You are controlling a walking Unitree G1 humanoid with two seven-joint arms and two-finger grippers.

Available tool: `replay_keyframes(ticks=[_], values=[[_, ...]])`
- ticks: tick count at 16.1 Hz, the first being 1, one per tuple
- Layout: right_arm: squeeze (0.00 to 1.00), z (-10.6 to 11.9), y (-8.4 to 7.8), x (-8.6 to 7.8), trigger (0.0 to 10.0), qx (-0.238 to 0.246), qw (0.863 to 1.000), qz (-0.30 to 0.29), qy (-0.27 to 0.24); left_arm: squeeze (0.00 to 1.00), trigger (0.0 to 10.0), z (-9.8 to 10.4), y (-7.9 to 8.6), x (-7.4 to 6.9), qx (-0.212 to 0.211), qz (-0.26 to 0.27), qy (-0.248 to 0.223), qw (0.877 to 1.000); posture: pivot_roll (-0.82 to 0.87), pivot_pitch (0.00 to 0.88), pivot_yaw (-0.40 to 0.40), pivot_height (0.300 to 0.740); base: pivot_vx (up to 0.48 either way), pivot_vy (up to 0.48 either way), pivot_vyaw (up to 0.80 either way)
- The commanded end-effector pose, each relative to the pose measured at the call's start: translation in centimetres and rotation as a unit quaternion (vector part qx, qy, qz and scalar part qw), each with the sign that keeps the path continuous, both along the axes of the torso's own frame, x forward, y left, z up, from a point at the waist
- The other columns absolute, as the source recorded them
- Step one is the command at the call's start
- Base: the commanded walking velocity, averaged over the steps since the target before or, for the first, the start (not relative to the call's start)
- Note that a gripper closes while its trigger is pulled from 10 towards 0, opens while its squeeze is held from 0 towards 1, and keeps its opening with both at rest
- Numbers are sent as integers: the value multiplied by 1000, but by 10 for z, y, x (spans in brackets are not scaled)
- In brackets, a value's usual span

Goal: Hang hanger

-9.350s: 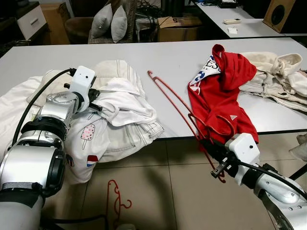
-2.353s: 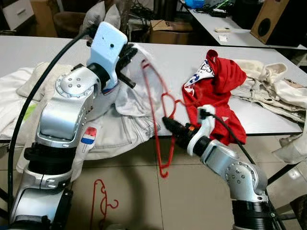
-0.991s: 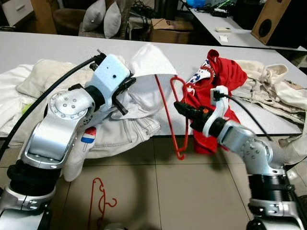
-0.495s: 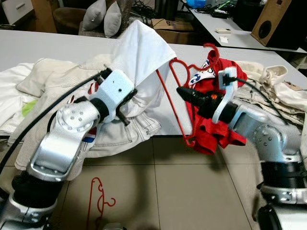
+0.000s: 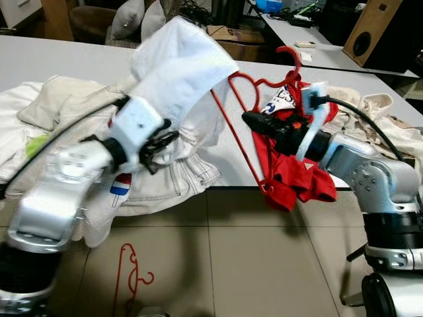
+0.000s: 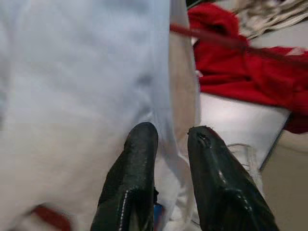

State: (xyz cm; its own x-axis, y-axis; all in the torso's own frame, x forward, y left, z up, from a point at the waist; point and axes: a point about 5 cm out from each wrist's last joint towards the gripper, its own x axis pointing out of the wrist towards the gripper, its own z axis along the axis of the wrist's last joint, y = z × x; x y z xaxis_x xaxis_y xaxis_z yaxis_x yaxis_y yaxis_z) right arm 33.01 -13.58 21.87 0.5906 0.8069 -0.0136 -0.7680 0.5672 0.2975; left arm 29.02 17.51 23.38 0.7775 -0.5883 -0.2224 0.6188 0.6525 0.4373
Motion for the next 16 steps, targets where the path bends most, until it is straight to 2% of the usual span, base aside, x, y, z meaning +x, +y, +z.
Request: replay_keyframes(ticks=[1, 4, 6, 8, 9, 10, 11, 12, 13, 14, 15, 16], values=[[0, 1, -6, 3, 10000, -18, 1000, -10, -12, 1000, 10000, 4, 3, -4, 1, -26, 4, 1000, 152, 0, -162, 740, 0, 0, 0], [0, -12, -2, 4, 10000, -60, 998, 1, -17, 1000, 10000, 12, 20, -13, -7, -74, 22, 997, 151, 0, -159, 740, 0, 0, 0], [0, -25, 3, 0, 10000, -123, 991, 32, -37, 1000, 10000, 43, 27, -10, -56, -91, -26, 994, 156, 0, -164, 740, 0, 0, 0], [0, -29, 2, -2, 10000, -164, 983, 53, -56, 1000, 10000, 75, 25, -4, -72, -118, -75, 988, 161, 0, -170, 740, 0, 0, 0], [0, -30, 0, -4, 10000, -186, 977, 70, -71, 1000, 10000, 90, 19, -1, -68, -150, -85, 983, 162, 0, -170, 740, 0, 0, 0], [0, -30, 0, -5, 10000, -200, 973, 84, -83, 1000, 10000, 97, 9, 2, -44, -188, -77, 978, 161, 0, -168, 740, 0, 0, 0], [0, -30, 1, -6, 10000, -203, 971, 91, -90, 1000, 10000, 96, 4, 3, -26, -208, -67, 975, 160, 0, -162, 740, 0, 0, 0], [0, -27, 2, -8, 10000, -198, 968, 112, -105, 1000, 10000, 89, -6, 9, 14, -234, -46, 971, 158, 0, -158, 740, 0, 0, 0], [0, -26, 3, -13, 10000, -203, 960, 143, -128, 1000, 10000, 74, -13, 14, 42, -266, -2, 963, 152, 0, -148, 740, 0, 0, 0], [0, -26, 3, -17, 10000, -208, 954, 161, -141, 576, 10000, 65, -15, 18, 60, -277, 15, 959, 150, 0, -145, 740, 0, 0, 0], [0, -26, 3, -19, 10000, -213, 950, 170, -150, 0, 10000, 60, -18, 24, 70, -282, 14, 957, 144, 0, -137, 740, 0, 0, 0], [0, -25, 3, -18, 10000, -216, 948, 170, -157, 0, 10000, 58, -23, 31, 73, -282, 5, 957, 144, 0, -137, 740, 0, 0, 0]])
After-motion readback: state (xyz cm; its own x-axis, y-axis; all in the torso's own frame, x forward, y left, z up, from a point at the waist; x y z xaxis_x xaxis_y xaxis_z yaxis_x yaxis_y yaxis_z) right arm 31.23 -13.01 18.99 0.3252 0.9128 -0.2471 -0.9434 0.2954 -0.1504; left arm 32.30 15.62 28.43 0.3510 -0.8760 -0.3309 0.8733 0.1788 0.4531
